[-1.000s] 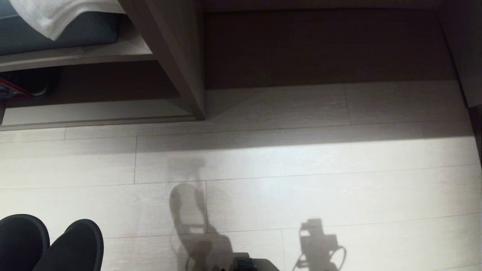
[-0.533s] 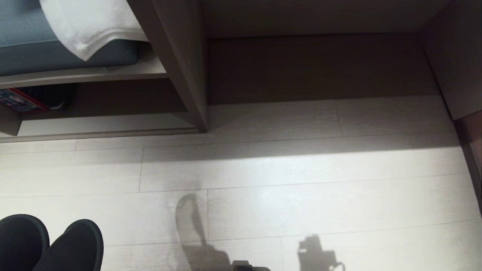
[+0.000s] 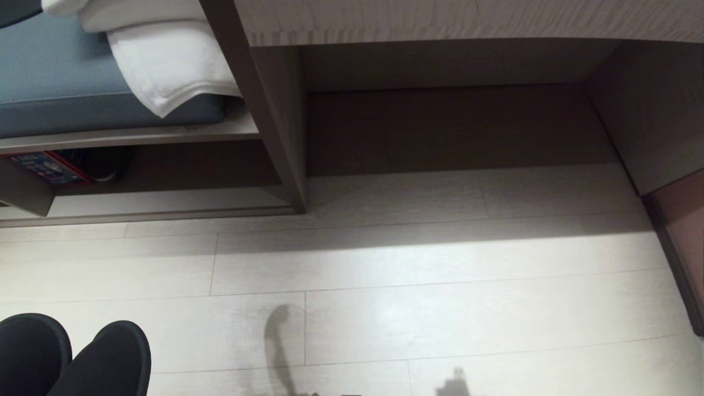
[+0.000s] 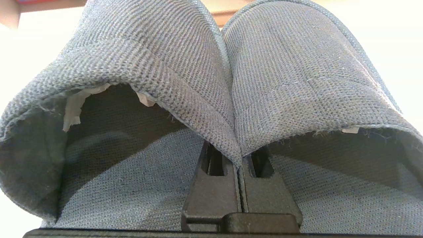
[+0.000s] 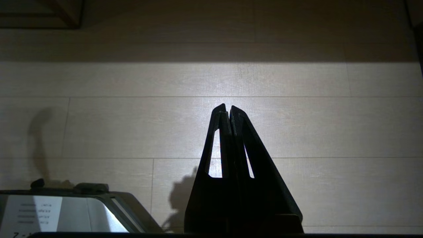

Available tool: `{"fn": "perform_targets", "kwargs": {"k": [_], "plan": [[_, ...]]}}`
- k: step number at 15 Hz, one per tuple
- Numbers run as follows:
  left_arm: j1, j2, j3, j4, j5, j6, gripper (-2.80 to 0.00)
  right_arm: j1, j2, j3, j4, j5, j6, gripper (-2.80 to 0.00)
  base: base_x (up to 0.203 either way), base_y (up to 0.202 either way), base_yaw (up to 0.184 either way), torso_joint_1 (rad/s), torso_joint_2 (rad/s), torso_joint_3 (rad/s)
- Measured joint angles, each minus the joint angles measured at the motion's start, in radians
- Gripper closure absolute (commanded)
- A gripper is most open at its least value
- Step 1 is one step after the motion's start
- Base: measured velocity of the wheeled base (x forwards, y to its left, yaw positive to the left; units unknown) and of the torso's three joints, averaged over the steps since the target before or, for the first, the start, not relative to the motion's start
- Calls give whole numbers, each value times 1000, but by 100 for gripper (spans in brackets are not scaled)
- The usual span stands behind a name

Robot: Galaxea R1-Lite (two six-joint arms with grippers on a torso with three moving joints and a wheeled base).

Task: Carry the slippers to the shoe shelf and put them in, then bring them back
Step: Place the slippers on the floor

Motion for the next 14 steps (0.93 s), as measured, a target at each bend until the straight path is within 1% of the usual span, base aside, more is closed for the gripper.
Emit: {"fn": "perform_targets", "kwargs": {"k": [14], "plan": [[0,0,0,0,0,0,0,0,0,0,0,0,0,0,0,0,0,2,2,202]]}}
